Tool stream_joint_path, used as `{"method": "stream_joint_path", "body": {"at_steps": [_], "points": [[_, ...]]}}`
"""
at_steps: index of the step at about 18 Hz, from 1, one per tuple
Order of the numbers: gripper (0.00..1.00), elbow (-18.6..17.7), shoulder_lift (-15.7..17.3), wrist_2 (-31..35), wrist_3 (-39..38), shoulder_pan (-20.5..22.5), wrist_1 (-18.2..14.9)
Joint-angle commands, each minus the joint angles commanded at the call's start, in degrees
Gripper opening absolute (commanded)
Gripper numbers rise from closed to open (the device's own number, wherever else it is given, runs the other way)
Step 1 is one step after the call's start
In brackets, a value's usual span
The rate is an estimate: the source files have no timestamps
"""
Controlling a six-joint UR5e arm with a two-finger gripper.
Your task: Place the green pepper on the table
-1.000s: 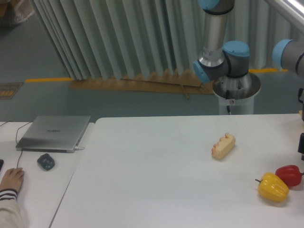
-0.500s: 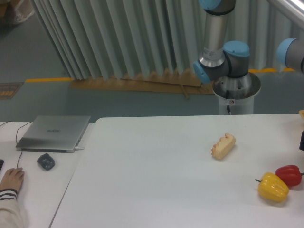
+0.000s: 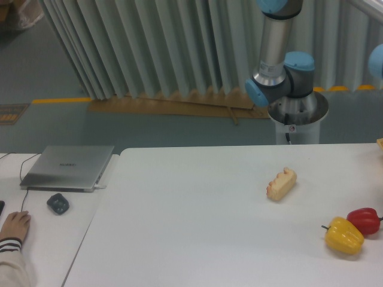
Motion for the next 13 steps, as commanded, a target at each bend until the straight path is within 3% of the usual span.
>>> {"method": "stream_joint_path", "body": {"at_steps": [5, 10, 13], "points": [[1.00, 2.0, -3.3, 0.0, 4.8, 3.1, 1.2], [1.00, 3.3, -3.5, 0.0, 12.2, 5.7, 2.6], [1.00, 3.4, -4.7, -0.1, 12.9, 7.0, 3.9]]}}
